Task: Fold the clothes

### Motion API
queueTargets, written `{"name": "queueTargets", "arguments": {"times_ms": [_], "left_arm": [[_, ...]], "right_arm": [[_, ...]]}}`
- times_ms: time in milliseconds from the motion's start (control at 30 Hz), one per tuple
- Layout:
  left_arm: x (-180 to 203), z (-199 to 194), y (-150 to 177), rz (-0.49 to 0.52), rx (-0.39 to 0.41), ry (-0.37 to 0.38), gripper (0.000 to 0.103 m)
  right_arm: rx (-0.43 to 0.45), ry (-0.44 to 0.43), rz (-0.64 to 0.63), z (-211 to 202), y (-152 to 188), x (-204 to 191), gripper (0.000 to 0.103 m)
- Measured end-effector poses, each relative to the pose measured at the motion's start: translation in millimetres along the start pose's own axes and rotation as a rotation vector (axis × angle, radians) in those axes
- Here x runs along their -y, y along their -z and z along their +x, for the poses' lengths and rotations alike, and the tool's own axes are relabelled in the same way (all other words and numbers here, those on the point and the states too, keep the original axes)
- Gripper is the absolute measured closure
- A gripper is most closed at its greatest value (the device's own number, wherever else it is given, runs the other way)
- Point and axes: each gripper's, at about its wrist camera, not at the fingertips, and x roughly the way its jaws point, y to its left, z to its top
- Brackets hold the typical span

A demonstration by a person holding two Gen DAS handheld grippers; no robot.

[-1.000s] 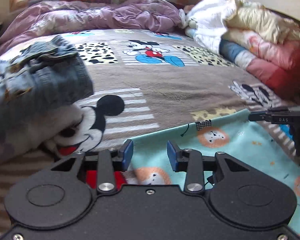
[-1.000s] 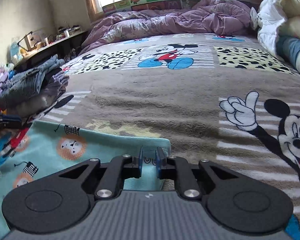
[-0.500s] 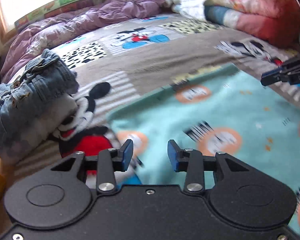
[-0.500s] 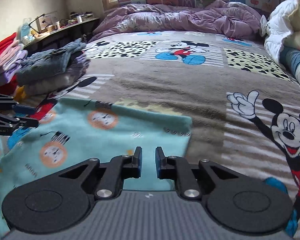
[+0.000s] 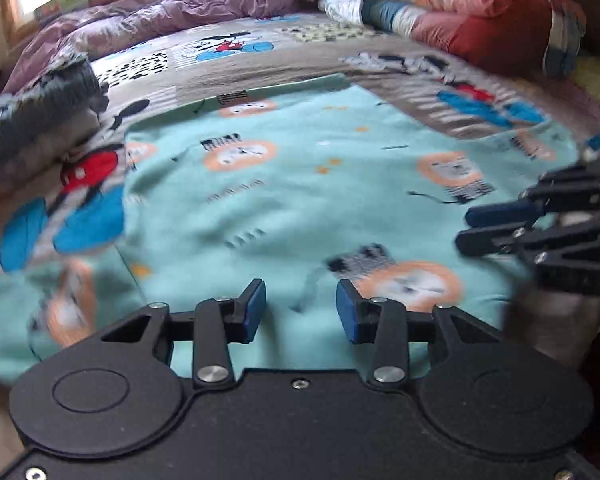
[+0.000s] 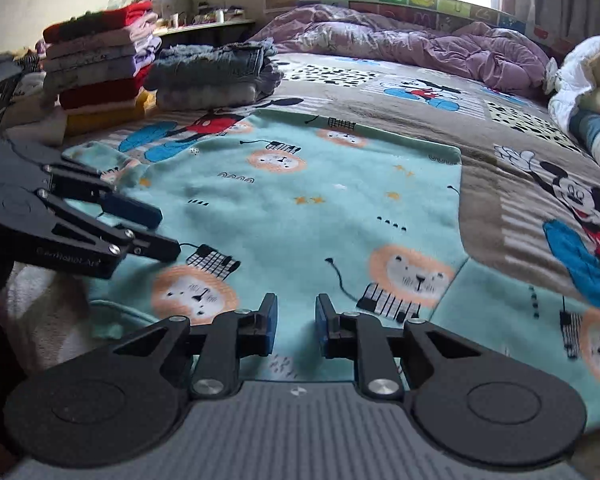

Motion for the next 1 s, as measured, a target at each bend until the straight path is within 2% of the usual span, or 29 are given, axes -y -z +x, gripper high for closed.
{"name": "queueTargets", "arguments": {"times_ms": [67,100,133,200,267,333,367,400,467,567,633,700,733,800,833,1000], "left_arm": [[15,-6,12,-0.059,0.039,0.045,0.064],[24,-6,18,-0.069,0.040,0.060,0.064],[33,-1,25,-0.048,0.034,0.049,0.064],[54,6,42,0.038,0.058,-0.010,0.064],[61,0,46,0.071,0.093,-0.038,0.064],[56,-7,45,0.029,0.122,-0.024,0.064],[53,-7,47,0.017,0.114,-0.025,0.060],[50,-4,50,0.028,0.094,-0.031,0.060],[48,-8,52,0.037,0.104,-0.031,0.060],[35,-34,50,-0.040,0.208,-0.063,0.060],[25,-41,51,-0.059,0.246,-0.124,0.060],[12,-29,58,-0.070,0.199,-0.212,0.059],[2,-20,64,-0.102,0.161,-0.217,0.059],[-11,-19,74,-0.158,0.186,-0.161,0.056],[-12,-20,75,-0.149,0.186,-0.152,0.055],[-8,-22,77,-0.138,0.197,-0.145,0.048]], "right_arm": [[0.047,0.026,0.014,-12,16,-6,0.078],[0.044,0.048,0.004,-12,25,-8,0.077],[0.035,0.070,-0.006,-9,36,-8,0.076],[0.103,0.085,0.002,-12,56,-8,0.076],[0.140,0.111,0.008,-19,61,-13,0.075],[0.195,0.134,-0.013,-28,64,-20,0.072],[0.192,0.136,-0.019,-27,66,-20,0.067],[0.180,0.135,-0.021,-24,68,-20,0.067],[0.162,0.139,-0.025,-22,69,-20,0.067],[0.222,0.161,-0.030,-32,66,-26,0.067],[0.224,0.164,-0.017,-31,67,-24,0.065],[0.201,0.162,-0.003,-25,69,-21,0.059],[0.176,0.156,0.003,-19,71,-19,0.059],[0.160,0.149,0.017,-18,70,-18,0.059],[0.154,0.146,0.024,-19,69,-17,0.059],[0.154,0.135,0.062,-28,74,-19,0.058]]}}
